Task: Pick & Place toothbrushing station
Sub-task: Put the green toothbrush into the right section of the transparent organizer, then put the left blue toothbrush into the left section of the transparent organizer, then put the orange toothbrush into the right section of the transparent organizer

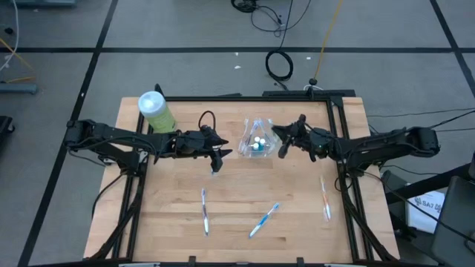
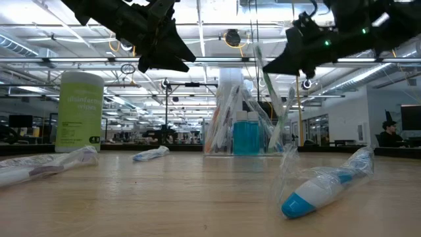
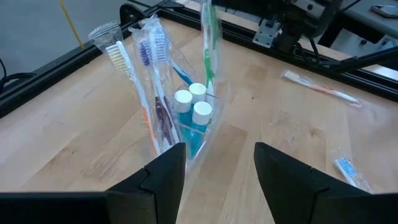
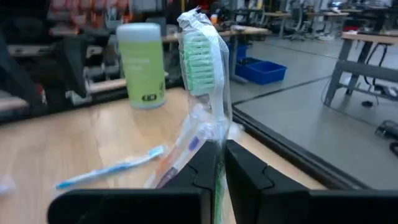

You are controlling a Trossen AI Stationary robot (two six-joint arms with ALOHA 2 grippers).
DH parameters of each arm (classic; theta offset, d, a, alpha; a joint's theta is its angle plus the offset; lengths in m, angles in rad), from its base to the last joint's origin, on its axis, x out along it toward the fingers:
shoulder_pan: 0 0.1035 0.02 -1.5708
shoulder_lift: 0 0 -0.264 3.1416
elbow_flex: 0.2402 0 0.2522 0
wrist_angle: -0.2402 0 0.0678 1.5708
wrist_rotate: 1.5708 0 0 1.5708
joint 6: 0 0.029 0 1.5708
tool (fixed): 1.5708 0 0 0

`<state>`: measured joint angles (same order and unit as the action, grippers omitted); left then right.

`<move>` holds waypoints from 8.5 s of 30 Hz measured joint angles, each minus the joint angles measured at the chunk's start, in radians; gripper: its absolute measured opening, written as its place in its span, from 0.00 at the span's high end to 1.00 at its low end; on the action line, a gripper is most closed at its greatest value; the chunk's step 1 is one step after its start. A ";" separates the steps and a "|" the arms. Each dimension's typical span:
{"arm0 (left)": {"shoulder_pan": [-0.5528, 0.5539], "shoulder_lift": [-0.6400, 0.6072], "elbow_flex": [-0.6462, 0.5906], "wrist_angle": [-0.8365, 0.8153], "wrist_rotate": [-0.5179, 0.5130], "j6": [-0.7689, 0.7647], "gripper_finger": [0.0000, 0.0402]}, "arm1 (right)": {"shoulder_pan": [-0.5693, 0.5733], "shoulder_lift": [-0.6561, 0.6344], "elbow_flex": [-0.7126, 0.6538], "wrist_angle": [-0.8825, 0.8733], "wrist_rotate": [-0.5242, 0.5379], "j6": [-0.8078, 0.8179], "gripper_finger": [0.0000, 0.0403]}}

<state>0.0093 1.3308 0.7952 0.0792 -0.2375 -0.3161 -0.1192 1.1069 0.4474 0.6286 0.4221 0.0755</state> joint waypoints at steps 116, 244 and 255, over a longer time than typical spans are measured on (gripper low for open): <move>0.109 0.376 0.001 -0.340 -0.084 -0.599 0.98 | -0.003 0.053 -0.322 0.416 -0.061 0.129 0.48; -0.014 0.681 0.052 0.850 -0.377 0.235 0.78 | -0.003 0.053 -0.322 0.383 -0.060 0.148 0.48; -0.036 0.678 0.052 0.856 -0.398 0.288 0.55 | -0.003 0.053 -0.322 0.380 -0.062 0.148 0.48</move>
<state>-0.0266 2.0083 0.8471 0.9352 -0.6357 -0.0280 -0.1223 1.1595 0.1253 1.0084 0.3603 0.2234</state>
